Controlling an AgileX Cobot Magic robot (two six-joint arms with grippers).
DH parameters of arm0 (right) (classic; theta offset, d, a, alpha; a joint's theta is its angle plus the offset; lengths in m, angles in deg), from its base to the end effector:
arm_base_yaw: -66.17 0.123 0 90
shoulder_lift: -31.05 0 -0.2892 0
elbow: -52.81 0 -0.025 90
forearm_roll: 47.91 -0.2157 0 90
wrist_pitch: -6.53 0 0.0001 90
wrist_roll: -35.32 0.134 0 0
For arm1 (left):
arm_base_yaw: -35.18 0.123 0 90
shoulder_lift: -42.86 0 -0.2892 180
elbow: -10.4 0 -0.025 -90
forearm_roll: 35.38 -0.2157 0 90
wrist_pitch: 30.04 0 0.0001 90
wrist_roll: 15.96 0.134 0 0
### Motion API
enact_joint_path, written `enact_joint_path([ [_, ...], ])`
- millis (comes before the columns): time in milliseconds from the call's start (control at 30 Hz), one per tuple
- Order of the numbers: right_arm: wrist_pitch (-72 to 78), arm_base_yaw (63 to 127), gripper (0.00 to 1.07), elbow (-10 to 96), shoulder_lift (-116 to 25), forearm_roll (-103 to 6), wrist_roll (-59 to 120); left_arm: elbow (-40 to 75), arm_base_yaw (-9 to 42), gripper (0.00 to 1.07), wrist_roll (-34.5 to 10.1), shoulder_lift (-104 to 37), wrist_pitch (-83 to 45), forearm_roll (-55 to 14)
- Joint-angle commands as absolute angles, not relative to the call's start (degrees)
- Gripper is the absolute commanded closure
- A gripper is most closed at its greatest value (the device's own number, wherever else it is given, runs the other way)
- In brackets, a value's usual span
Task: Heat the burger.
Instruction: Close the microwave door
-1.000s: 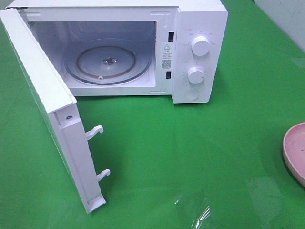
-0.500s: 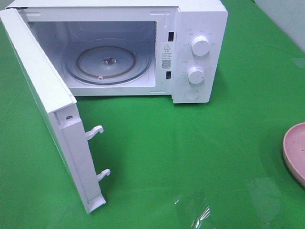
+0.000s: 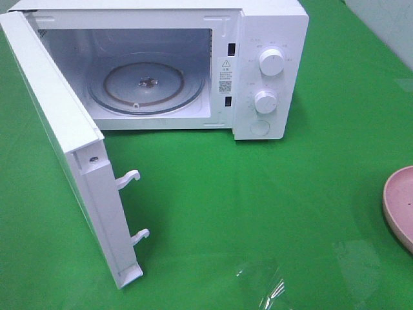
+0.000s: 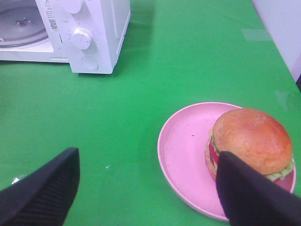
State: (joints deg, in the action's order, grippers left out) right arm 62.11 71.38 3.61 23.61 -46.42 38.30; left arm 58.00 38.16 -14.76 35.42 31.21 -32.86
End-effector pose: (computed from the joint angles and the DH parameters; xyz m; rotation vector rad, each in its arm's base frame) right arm 0.0039 -0.0025 0.2492 -0.0384 1.9585 0.0634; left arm -0.0040 -0.0054 0.2452 -0.0287 2.0287 -0.0065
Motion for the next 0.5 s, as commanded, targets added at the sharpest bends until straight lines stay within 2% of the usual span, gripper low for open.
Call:
enact_joint_path([
  [33,61.59,70.98,0.31,3.50,25.04,-46.54,37.67,58.17,38.28,0.08,-15.10,36.39,31.21,-32.57],
  [500,61.59,70.98,0.31,3.50,25.04,-46.54,37.67,58.17,38.28,0.08,-15.10,36.39,31.21,-32.23],
])
